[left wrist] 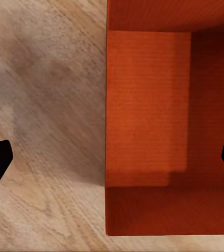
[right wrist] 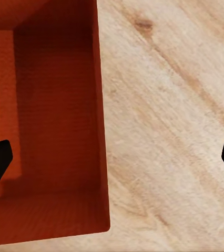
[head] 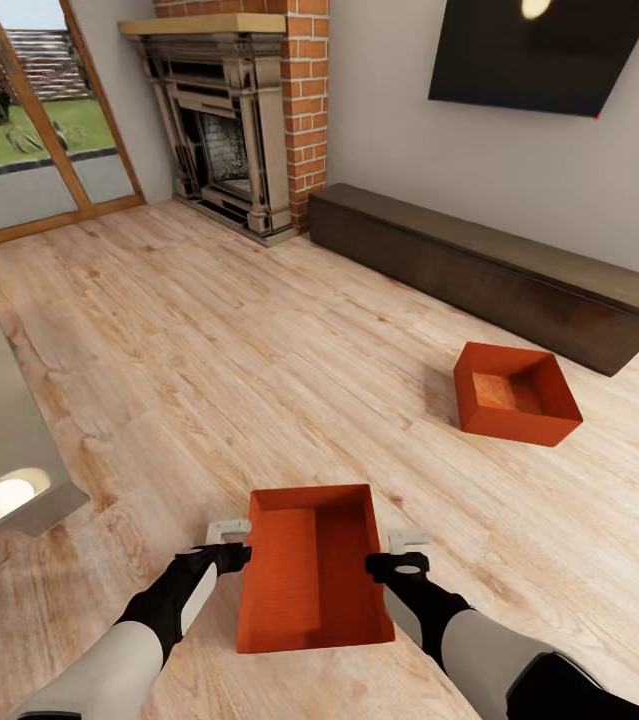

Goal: Move the two storage containers from the living room to the garage. In the garage, place one container on the floor and stack the other container on top of it (either order is fine).

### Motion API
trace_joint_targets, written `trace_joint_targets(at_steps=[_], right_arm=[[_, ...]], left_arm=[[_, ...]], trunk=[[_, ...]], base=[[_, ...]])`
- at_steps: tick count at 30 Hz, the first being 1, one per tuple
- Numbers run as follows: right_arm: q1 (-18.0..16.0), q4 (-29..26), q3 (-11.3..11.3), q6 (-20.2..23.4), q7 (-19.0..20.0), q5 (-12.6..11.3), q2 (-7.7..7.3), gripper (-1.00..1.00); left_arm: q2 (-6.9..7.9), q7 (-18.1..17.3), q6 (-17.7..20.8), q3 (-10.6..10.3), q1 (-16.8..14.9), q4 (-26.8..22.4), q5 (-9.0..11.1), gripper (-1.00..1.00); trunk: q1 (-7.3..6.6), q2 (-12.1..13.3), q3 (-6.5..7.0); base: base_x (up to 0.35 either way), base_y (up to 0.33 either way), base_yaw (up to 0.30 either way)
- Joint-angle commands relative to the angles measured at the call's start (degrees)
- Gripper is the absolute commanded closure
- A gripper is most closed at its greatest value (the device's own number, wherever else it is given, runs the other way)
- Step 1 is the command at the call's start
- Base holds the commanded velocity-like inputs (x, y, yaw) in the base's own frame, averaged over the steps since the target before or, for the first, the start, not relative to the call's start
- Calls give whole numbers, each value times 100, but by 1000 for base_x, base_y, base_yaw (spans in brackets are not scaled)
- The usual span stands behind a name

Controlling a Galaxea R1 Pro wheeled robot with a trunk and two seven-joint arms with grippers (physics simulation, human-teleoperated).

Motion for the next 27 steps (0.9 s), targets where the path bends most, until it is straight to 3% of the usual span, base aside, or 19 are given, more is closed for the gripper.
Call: trace_joint_targets(at_steps=[1, 4, 7, 20, 27], right_arm=[[-3, -8, 51, 29, -36, 3, 35, -100], [-3, -8, 103, 84, -60, 360, 227, -100], [-3, -69, 123, 265, -77, 596, 227, -100], [-3, -88, 106, 339, -46, 594, 227, -100], [-3, -88, 105, 336, -45, 593, 227, -100]], left_arm=[[-2, 28, 30, 0, 0, -13, 40, -100], [-1, 32, 22, 0, 0, -12, 36, -100], [4, 33, 19, 0, 0, -11, 36, -100], [-2, 33, 27, -18, 0, -19, 35, -100], [-2, 33, 27, -26, 0, -20, 35, -100]], trunk=[[0, -3, -4], [0, -3, -4], [0, -3, -4], [0, -3, -4], [154, -284, -130]], base=[[0, 0, 0], [0, 0, 0], [0, 0, 0], [0, 0, 0], [0, 0, 0]])
